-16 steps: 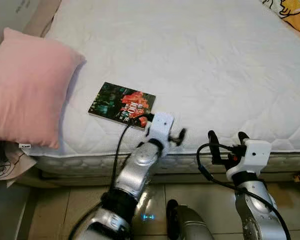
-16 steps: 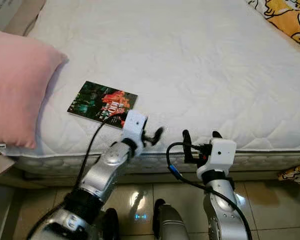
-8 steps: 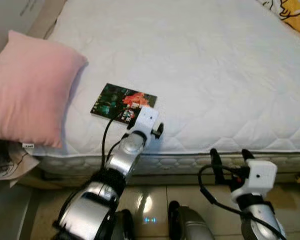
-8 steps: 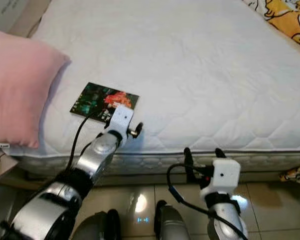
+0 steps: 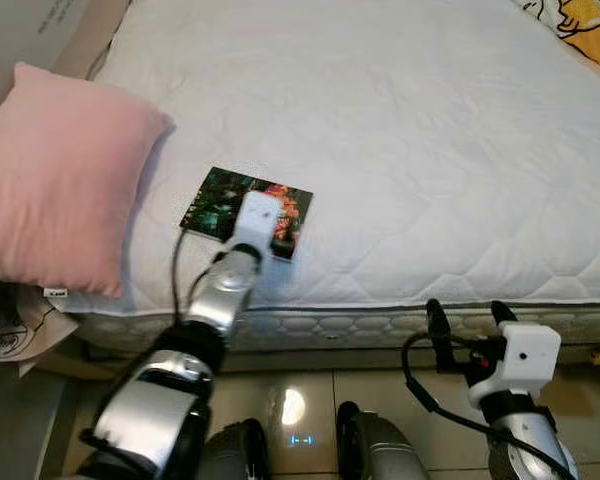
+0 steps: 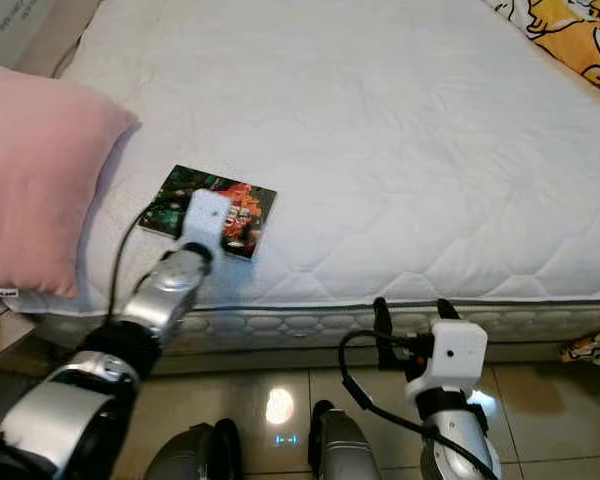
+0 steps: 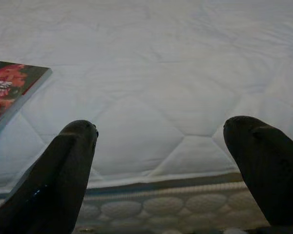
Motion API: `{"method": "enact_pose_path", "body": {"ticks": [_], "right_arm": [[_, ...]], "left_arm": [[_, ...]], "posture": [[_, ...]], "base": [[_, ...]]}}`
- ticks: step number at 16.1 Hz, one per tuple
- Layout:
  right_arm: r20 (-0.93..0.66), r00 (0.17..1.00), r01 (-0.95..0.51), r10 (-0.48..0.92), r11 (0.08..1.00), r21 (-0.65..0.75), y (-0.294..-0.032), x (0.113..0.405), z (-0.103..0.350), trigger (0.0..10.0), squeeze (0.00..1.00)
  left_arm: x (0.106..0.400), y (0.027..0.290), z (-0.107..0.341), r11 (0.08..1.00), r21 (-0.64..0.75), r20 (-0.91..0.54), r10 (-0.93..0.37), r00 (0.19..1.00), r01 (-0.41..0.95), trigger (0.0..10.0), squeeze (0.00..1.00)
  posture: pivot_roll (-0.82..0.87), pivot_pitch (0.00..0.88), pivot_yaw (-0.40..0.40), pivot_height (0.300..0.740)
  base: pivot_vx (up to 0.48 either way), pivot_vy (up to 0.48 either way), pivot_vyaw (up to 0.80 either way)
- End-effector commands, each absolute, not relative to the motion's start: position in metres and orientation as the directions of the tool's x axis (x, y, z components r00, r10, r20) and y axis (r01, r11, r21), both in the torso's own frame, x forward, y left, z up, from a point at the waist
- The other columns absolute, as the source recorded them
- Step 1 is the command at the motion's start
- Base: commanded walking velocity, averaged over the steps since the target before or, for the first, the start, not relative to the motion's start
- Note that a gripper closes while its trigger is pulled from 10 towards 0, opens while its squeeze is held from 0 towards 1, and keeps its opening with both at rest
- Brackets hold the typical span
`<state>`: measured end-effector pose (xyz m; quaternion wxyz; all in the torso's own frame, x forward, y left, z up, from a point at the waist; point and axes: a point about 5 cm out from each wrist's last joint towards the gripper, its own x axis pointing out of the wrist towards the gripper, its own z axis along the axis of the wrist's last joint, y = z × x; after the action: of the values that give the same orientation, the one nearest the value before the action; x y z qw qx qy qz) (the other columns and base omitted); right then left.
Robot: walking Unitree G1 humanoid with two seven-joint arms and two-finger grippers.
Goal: Clean up the room
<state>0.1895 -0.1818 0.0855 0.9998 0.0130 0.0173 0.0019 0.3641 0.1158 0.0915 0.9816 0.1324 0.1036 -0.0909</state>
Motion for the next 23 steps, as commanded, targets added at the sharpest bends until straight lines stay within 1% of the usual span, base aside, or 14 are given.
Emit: {"method": "enact_pose_path", "body": {"ticks": [1, 2, 3, 5, 7, 8, 11, 13, 17, 19, 20, 21, 23], "right_arm": [[-0.062, 0.998, -0.006, 0.008, 0.999, 0.034, -0.182, 0.189, 0.082, 10.0, 0.16], [-0.061, 0.998, -0.013, 0.015, 0.999, 0.035, -0.182, 0.192, 0.082, 10.0, 0.16], [-0.061, 0.998, -0.014, 0.016, 0.999, 0.036, -0.182, 0.193, 0.081, 10.0, 0.16], [-0.061, 0.998, -0.017, 0.02, 0.999, 0.038, -0.182, 0.196, 0.081, 10.0, 0.16], [-0.065, 0.998, -0.022, 0.024, 0.999, 0.038, -0.182, 0.197, 0.08, 10.0, 0.16], [-0.068, 0.997, -0.026, 0.028, 0.999, 0.038, -0.182, 0.198, 0.079, 10.0, 0.16], [-0.071, 0.997, -0.03, 0.033, 0.999, 0.037, -0.182, 0.2, 0.079, 10.0, 0.16], [-0.073, 0.997, -0.03, 0.033, 0.999, 0.035, -0.181, 0.2, 0.078, 10.0, 0.16], [-0.077, 0.997, -0.023, 0.025, 0.999, 0.034, -0.181, 0.199, 0.076, 10.0, 0.16], [-0.077, 0.997, -0.025, 0.028, 0.999, 0.037, -0.18, 0.2, 0.076, 10.0, 0.16], [-0.076, 0.997, -0.029, 0.032, 0.999, 0.038, -0.178, 0.201, 0.076, 10.0, 0.16], [-0.076, 0.997, -0.031, 0.033, 0.999, 0.039, -0.178, 0.201, 0.076, 10.0, 0.16], [-0.072, 0.997, -0.035, 0.037, 0.999, 0.037, -0.177, 0.203, 0.076, 10.0, 0.16]], "left_arm": [[0.357, 0.128, 0.076, 0.943, 0.273, -0.275, -0.112, 0.955, 0.189, 10.0, 0.0], [0.353, 0.143, 0.068, 0.938, 0.3, -0.305, -0.078, 0.949, 0.173, 10.0, 0.0], [0.352, 0.148, 0.067, 0.938, 0.301, -0.314, -0.07, 0.947, 0.17, 10.0, 0.0], [0.349, 0.153, 0.066, 0.949, 0.273, -0.316, -0.065, 0.947, 0.156, 10.0, 0.0], [0.348, 0.152, 0.066, 0.954, 0.253, -0.313, -0.075, 0.947, 0.16, 10.0, 0.0], [0.345, 0.148, 0.064, 0.958, 0.229, -0.32, -0.091, 0.943, 0.17, 10.0, 0.0], [0.335, 0.124, 0.053, 0.962, 0.146, -0.385, -0.158, 0.909, 0.229, 10.0, 0.0], [0.326, 0.104, 0.047, 0.952, 0.101, -0.421, -0.223, 0.879, 0.29, 10.0, 0.0], [0.317, 0.092, 0.042, 0.944, 0.088, -0.446, -0.249, 0.86, 0.319, 10.0, 0.0], [0.321, 0.082, 0.048, 0.959, 0.071, -0.372, -0.229, 0.9, 0.273, 10.0, 0.0], [0.327, 0.07, 0.055, 0.964, 0.078, -0.323, -0.217, 0.921, 0.255, 10.0, 0.0], [0.329, 0.065, 0.058, 0.964, 0.068, -0.311, -0.225, 0.923, 0.258, 10.0, 0.0], [0.333, 0.044, 0.068, 0.947, 0.066, -0.291, -0.283, 0.914, 0.314, 10.0, 0.0]], "posture": [[-0.19, 0.215, 0.017, 0.736], [-0.18, 0.213, 0.015, 0.736], [-0.18, 0.213, 0.014, 0.736], [-0.17, 0.212, 0.011, 0.736], [-0.17, 0.212, 0.008, 0.736], [-0.16, 0.212, 0.007, 0.736], [-0.17, 0.209, 0.007, 0.736], [-0.17, 0.207, 0.012, 0.736], [-0.17, 0.209, 0.019, 0.736], [-0.16, 0.21, 0.019, 0.736], [-0.17, 0.21, 0.015, 0.736], [-0.17, 0.21, 0.015, 0.736], [-0.17, 0.206, 0.019, 0.736]], "base": [[0.0, 0.0, 0.0], [0.0, 0.0, 0.0], [0.0, 0.0, 0.0], [0.0, 0.0, 0.0], [0.0, 0.0, 0.0], [0.0, 0.0, 0.0], [0.0, 0.0, 0.0], [0.0, 0.0, 0.0], [0.0, 0.0, 0.0], [0.0, 0.0, 0.0], [0.0, 0.0, 0.0], [0.0, 0.0, 0.0], [0.0, 0.0, 0.0]]}}
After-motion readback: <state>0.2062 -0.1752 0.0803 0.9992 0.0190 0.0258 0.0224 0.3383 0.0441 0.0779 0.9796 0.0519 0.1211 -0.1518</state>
